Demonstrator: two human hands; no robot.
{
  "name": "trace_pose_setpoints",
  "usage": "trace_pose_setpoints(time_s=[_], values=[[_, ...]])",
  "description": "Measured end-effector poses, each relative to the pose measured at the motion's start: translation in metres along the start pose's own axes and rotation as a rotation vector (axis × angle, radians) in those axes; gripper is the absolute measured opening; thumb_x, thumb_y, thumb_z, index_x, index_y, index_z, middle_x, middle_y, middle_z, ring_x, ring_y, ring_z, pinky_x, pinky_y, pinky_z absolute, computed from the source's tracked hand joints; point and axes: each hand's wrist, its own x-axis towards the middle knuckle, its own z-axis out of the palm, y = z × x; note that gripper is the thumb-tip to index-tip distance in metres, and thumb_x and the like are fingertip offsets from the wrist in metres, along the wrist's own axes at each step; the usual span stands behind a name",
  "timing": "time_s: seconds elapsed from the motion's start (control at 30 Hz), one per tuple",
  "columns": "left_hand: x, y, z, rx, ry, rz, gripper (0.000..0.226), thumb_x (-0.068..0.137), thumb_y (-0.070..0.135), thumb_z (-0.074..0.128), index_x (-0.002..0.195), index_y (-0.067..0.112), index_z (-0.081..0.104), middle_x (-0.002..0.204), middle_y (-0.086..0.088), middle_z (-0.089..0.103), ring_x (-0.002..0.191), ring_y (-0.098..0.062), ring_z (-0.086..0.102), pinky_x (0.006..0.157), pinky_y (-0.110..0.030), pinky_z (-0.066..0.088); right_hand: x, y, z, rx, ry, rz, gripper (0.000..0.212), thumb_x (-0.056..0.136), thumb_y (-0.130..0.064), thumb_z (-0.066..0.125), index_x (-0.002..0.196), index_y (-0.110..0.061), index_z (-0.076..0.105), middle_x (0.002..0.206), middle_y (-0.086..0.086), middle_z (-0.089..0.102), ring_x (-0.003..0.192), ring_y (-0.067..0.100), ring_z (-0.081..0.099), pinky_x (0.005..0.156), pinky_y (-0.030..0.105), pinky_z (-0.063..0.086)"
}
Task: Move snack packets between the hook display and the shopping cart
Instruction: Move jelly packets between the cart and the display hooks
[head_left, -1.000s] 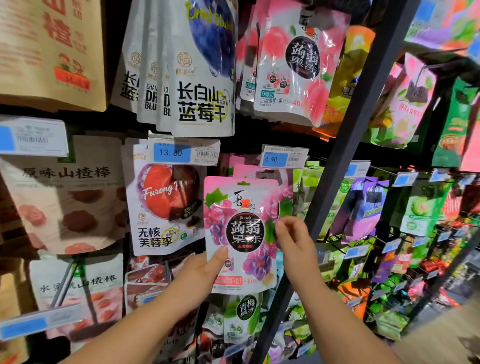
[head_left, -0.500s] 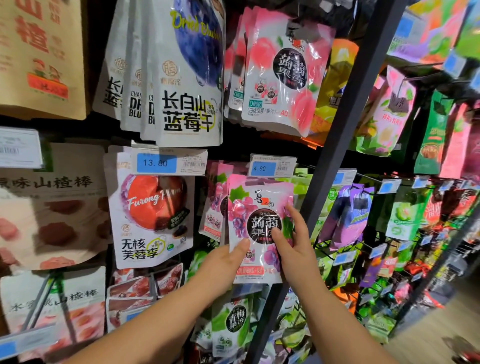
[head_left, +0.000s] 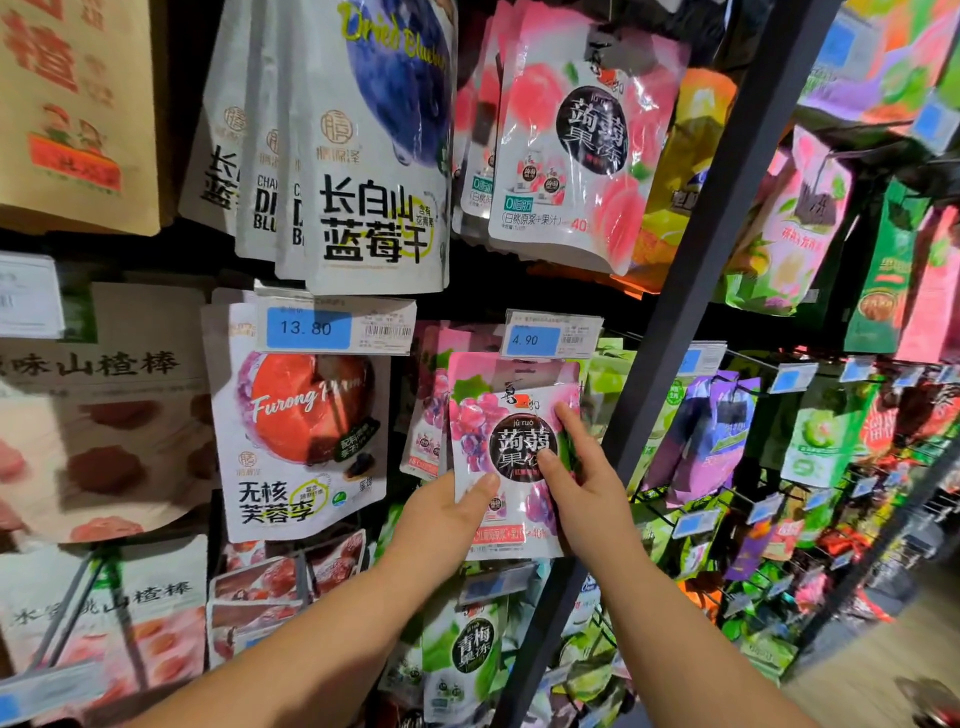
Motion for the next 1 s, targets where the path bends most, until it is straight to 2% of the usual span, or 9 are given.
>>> trace_pose_setpoints(time_s=[0.07, 0.17, 0.3, 0.5, 0.57, 0.63, 0.73, 0.87, 1.0], values=[[0.001, 0.0, -0.002, -0.007, 0.013, 0.034, 0.02, 0.095, 0.039, 0.052, 0.103, 0.027, 0.066, 0.089, 0.015, 0.067, 0.081, 0.0, 0.06, 0.057, -0.003, 0.038, 0.0, 0.003, 0.001, 0.02, 0.012, -0.017, 0.054, 0.096, -0.028, 0.059, 0.123, -0.072, 0.042, 0.146, -0.021, 0.044, 0.134, 0.008, 0.045, 0.111, 0.041, 0.041], [0.002, 0.0, -0.003, 0.043, 0.017, 0.094, 0.023, 0.094, 0.04, 0.052, 0.104, 0.026, 0.067, 0.093, 0.014, 0.068, 0.087, -0.003, 0.061, 0.066, -0.007, 0.04, -0.001, 0.005, 0.0, 0.051, 0.035, -0.037, 0.054, 0.096, -0.027, 0.059, 0.122, -0.071, 0.044, 0.145, -0.021, 0.046, 0.134, 0.007, 0.046, 0.11, 0.043, 0.042], [0.004, 0.0, -0.002, 0.092, -0.012, 0.119, 0.013, 0.095, 0.044, 0.048, 0.1, 0.039, 0.059, 0.088, 0.026, 0.061, 0.084, 0.007, 0.055, 0.065, -0.004, 0.035, -0.002, 0.005, -0.002, 0.047, 0.038, -0.03, 0.053, 0.096, -0.025, 0.058, 0.12, -0.071, 0.044, 0.146, -0.018, 0.046, 0.132, 0.004, 0.046, 0.111, 0.04, 0.042], [0.007, -0.001, 0.002, 0.063, 0.011, 0.119, 0.024, 0.096, 0.046, 0.044, 0.111, 0.034, 0.058, 0.098, 0.021, 0.061, 0.09, 0.001, 0.055, 0.066, -0.003, 0.033, 0.004, 0.001, -0.005, 0.023, 0.013, -0.007, 0.049, 0.097, -0.024, 0.058, 0.126, -0.061, 0.043, 0.144, -0.018, 0.047, 0.131, 0.004, 0.047, 0.111, 0.035, 0.041], [0.011, -0.003, 0.002, 0.075, 0.027, 0.118, 0.029, 0.095, 0.047, 0.044, 0.117, 0.03, 0.056, 0.104, 0.015, 0.061, 0.096, -0.006, 0.056, 0.069, -0.011, 0.037, 0.007, 0.0, -0.004, 0.003, 0.001, 0.005, 0.049, 0.097, -0.024, 0.057, 0.132, -0.054, 0.042, 0.141, -0.02, 0.046, 0.131, 0.004, 0.046, 0.111, 0.033, 0.041], [0.016, -0.007, 0.002, 0.086, 0.042, 0.122, 0.037, 0.094, 0.049, 0.044, 0.123, 0.028, 0.054, 0.114, 0.009, 0.062, 0.106, -0.012, 0.056, 0.079, -0.022, 0.038, 0.011, 0.0, -0.003, -0.035, -0.014, 0.018, 0.05, 0.097, -0.024, 0.057, 0.138, -0.048, 0.04, 0.137, -0.022, 0.044, 0.133, 0.004, 0.043, 0.112, 0.033, 0.039], [0.023, -0.013, 0.001, 0.118, 0.048, 0.108, 0.044, 0.094, 0.05, 0.044, 0.129, 0.025, 0.049, 0.123, 0.004, 0.059, 0.112, -0.015, 0.052, 0.087, -0.027, 0.037, 0.017, -0.001, -0.001, -0.089, -0.049, 0.044, 0.052, 0.099, -0.026, 0.055, 0.145, -0.042, 0.037, 0.145, -0.017, 0.041, 0.137, 0.008, 0.038, 0.113, 0.032, 0.035], [0.036, -0.019, -0.001, 0.118, 0.046, 0.075, 0.058, 0.086, 0.065, 0.043, 0.133, 0.031, 0.044, 0.128, 0.005, 0.057, 0.117, -0.017, 0.052, 0.097, -0.036, 0.041, 0.028, -0.002, 0.004, -0.154, -0.106, 0.061, 0.054, 0.101, -0.027, 0.05, 0.149, -0.041, 0.029, 0.152, -0.011, 0.039, 0.137, 0.009, 0.038, 0.107, 0.026, 0.035], [0.048, -0.017, -0.003, 0.153, 0.077, 0.079, 0.049, 0.087, 0.059, 0.049, 0.128, 0.032, 0.048, 0.121, 0.009, 0.06, 0.11, -0.015, 0.056, 0.087, -0.031, 0.042, 0.041, -0.001, 0.011, -0.209, -0.134, 0.084, 0.054, 0.102, -0.027, 0.047, 0.151, -0.037, 0.026, 0.151, -0.008, 0.039, 0.126, 0.003, 0.039, 0.098, 0.018, 0.032]])
